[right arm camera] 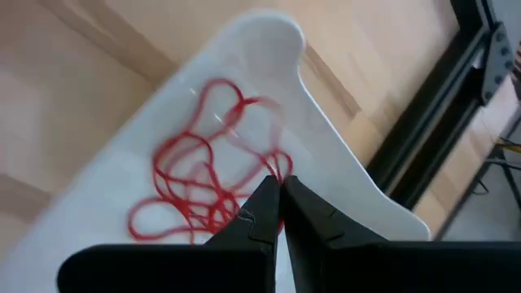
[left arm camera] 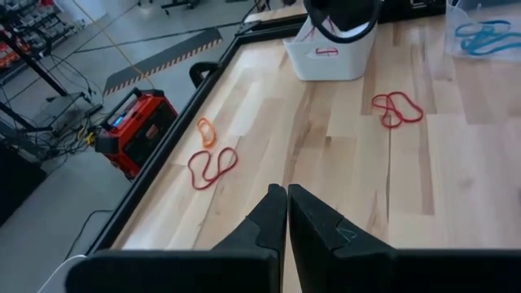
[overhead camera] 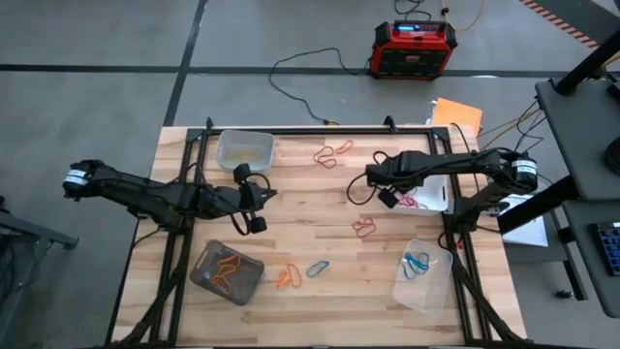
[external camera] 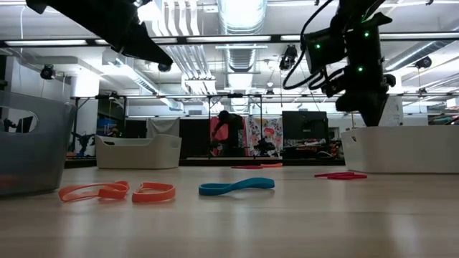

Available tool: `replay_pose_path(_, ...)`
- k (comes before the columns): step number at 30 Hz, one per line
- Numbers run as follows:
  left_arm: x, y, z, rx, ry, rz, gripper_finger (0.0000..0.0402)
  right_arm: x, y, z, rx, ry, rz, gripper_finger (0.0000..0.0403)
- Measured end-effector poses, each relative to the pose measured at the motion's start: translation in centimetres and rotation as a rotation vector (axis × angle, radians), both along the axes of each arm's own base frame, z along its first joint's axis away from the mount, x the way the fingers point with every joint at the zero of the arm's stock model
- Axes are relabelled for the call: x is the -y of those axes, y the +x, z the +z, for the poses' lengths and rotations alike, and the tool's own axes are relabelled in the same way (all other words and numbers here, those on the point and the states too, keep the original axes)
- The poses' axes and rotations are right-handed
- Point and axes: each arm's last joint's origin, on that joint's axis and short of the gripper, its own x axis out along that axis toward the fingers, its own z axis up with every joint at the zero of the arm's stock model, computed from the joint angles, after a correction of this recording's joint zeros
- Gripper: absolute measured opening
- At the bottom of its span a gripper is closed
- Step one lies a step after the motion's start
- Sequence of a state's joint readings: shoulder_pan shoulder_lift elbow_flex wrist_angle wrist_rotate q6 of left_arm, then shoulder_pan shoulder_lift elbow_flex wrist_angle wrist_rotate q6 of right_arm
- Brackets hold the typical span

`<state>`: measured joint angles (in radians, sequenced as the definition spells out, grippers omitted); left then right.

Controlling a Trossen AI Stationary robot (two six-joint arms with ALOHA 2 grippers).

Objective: Sort rubber bands into baskets
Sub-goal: Put the red rubber band into the white bin, then put the orange rubber band into the black bin

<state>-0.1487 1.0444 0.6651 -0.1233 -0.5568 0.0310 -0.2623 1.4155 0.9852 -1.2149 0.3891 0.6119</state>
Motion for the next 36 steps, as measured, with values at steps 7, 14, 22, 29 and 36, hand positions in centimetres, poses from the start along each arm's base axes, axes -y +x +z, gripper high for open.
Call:
replay_pose_path(7, 0.0, 0.3, -0.4, -0.011, -0.017, 0.01, 0.0, 0.2, 0.7, -0.1, 0.06, -0.016, 0.032, 0.0009)
replay_pose_path(14, 0.1, 0.8, -0.9, -0.021, -0.027, 0.018, 0.0, 0.2, 0.7, -0.1, 0.062, -0.017, 0.034, 0.0025)
replay_pose_path(22, 0.1, 0.9, -1.0, -0.019, -0.028, 0.018, 0.0, 0.4, 0.7, 0.0, 0.052, -0.083, 0.03, 0.009)
replay_pose_path(29, 0.1, 0.9, -1.0, -0.014, -0.037, 0.021, 0.0, 0.6, 0.9, 0.4, 0.056, -0.129, 0.034, 0.0129)
replay_pose_path(36, 0.7, 1.1, -1.0, 0.008, -0.213, -0.104, 0.0, 0.7, 1.7, 1.8, 0.094, -0.136, 0.077, 0.0145)
